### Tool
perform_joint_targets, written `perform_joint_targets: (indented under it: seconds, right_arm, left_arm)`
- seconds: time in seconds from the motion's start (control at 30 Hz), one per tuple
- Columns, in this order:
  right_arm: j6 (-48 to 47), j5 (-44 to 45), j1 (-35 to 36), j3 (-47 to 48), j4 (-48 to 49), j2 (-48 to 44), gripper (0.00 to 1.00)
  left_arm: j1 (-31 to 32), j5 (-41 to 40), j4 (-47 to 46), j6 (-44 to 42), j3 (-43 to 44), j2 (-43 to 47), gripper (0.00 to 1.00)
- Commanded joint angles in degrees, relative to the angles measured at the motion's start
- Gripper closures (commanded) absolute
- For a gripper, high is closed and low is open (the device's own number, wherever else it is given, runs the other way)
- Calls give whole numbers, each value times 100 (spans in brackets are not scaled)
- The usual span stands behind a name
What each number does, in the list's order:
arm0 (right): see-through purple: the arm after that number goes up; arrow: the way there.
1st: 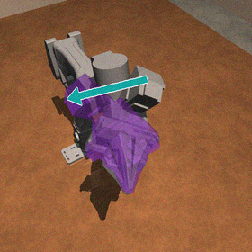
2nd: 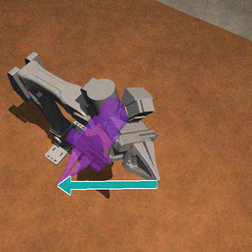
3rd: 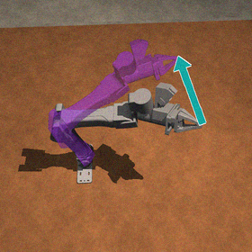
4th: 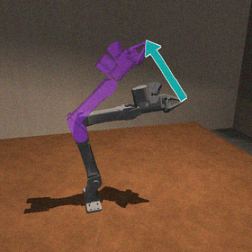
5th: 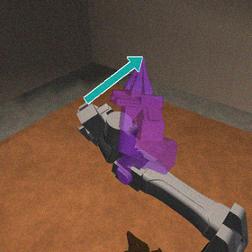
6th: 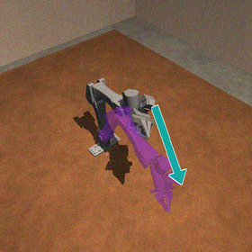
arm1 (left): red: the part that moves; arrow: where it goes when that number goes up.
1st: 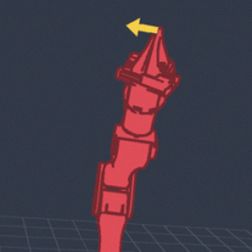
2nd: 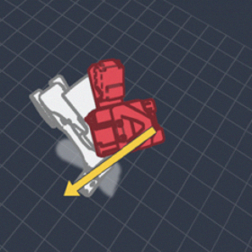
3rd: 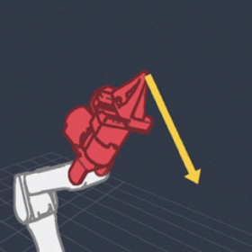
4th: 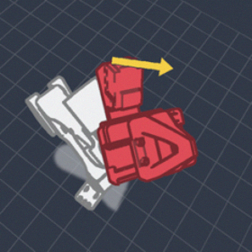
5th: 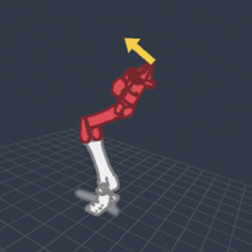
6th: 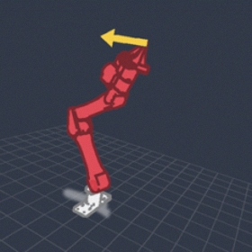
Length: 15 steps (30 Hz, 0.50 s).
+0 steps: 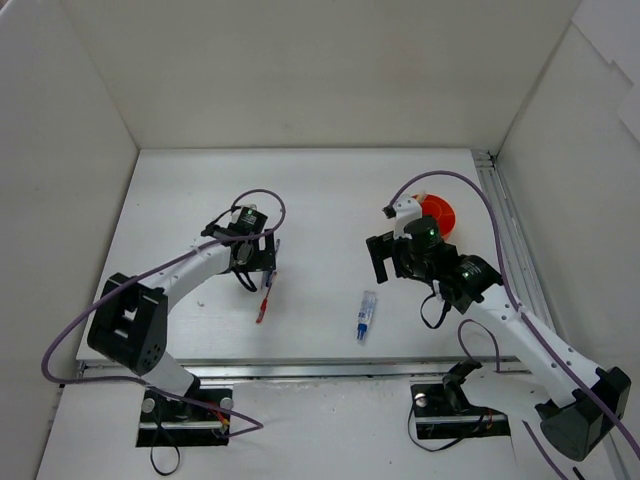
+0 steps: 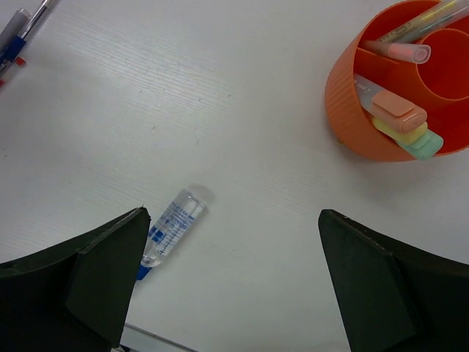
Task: Sort the stationery into containers
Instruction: Pick up the pen from the center of the board.
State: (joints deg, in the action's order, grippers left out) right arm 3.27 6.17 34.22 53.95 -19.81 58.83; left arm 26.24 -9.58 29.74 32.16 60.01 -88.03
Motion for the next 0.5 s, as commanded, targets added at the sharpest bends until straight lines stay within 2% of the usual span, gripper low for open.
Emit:
perform_joint_targets:
  seconds: [0.0, 0.2, 0.47]
  right_arm:
    - [104, 112, 32, 1, 373, -3, 2]
    - [113, 217, 41, -60, 373, -99, 2]
    - [139, 332, 32, -175, 373, -205, 2]
  left_arm:
    - [-83, -404, -47, 1, 581, -258, 0]
    - [-145, -439, 23, 9, 1205, -979, 0]
    - [-374, -369, -64, 53, 1338, -1366, 0]
